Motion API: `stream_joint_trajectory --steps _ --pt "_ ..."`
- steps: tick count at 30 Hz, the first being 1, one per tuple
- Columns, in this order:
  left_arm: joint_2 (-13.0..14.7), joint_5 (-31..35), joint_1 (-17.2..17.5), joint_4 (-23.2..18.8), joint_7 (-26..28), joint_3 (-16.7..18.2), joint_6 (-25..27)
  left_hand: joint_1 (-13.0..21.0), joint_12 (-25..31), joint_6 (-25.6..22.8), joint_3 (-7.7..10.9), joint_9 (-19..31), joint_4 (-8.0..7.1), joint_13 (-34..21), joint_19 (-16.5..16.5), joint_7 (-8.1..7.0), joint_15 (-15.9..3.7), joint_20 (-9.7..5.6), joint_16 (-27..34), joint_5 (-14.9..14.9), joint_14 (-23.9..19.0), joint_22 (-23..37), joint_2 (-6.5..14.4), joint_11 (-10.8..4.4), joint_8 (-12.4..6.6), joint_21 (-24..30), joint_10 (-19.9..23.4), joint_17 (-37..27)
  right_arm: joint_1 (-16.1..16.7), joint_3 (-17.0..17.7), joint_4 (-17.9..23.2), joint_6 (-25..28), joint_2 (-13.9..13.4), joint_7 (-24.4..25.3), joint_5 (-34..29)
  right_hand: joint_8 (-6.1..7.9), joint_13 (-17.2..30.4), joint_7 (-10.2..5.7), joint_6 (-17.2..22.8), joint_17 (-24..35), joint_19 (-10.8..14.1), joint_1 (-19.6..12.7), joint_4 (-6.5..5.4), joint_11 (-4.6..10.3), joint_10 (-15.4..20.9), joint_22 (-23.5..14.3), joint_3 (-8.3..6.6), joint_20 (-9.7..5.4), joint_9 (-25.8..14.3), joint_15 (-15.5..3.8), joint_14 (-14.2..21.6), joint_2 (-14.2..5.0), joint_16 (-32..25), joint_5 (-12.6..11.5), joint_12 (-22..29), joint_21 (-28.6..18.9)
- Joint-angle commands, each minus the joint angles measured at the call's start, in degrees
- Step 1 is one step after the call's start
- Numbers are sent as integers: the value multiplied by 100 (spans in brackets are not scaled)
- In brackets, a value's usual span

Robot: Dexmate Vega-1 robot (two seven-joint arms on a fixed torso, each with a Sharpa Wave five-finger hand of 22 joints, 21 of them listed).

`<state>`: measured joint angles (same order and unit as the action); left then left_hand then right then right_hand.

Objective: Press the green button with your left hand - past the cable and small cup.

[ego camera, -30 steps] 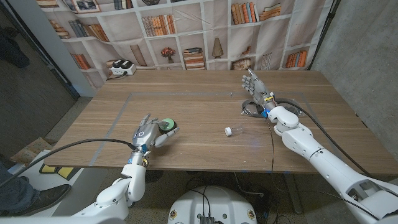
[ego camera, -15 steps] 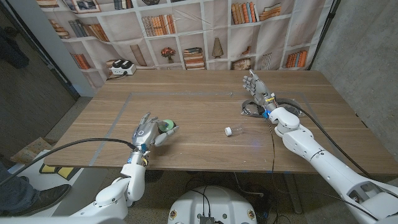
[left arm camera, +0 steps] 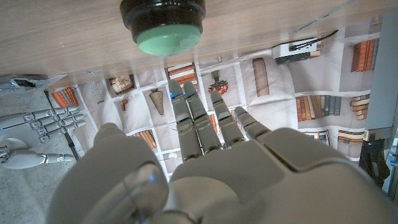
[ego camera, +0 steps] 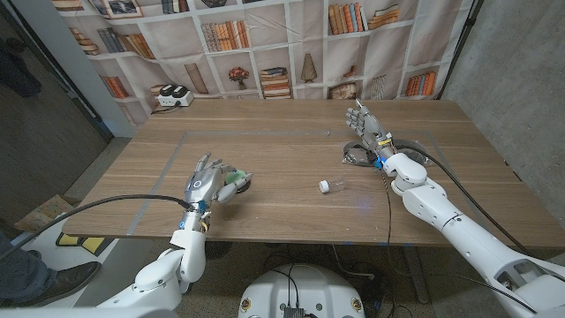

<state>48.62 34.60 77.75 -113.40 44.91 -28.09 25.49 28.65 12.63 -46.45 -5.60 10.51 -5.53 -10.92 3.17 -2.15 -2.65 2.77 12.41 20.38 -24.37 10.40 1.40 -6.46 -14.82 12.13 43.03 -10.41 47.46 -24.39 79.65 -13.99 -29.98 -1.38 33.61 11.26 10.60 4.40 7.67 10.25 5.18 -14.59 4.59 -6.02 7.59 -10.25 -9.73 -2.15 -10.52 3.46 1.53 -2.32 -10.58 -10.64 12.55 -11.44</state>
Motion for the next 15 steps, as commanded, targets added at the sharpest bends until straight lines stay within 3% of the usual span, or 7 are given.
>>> stream_joint_trajectory --steps 1,4,15 --pt "-64 -24 77 -27 210 189 -97 41 -47 128 -40 12 5 -6 52 39 -403 -18 -47 27 -46 13 58 116 70 10 -66 0 67 18 62 -28 -9 66 -10 -7 9 -11 60 12 -18 -3 23 18 36 -28 3 -66 -33 8 -24 -48 1 2 -20 0" --pt "-47 -101 129 -52 268 283 -213 65 -73 212 -48 16 8 -8 69 64 -406 -37 -66 24 -56 13 72 256 122 9 -124 0 92 23 80 -47 -10 85 -18 -7 9 -12 62 11 -18 -3 24 15 37 -28 4 -68 -33 16 -26 -48 2 2 -20 0" --pt "-26 -154 101 -73 239 423 -414 102 -142 427 -67 24 10 -13 92 70 -383 -9 -121 19 4 13 95 227 234 4 -324 -2 213 55 252 -25 -52 193 -24 -8 9 -15 61 12 -17 -1 28 8 42 -28 7 -71 -33 19 -22 -53 1 1 -20 -2"
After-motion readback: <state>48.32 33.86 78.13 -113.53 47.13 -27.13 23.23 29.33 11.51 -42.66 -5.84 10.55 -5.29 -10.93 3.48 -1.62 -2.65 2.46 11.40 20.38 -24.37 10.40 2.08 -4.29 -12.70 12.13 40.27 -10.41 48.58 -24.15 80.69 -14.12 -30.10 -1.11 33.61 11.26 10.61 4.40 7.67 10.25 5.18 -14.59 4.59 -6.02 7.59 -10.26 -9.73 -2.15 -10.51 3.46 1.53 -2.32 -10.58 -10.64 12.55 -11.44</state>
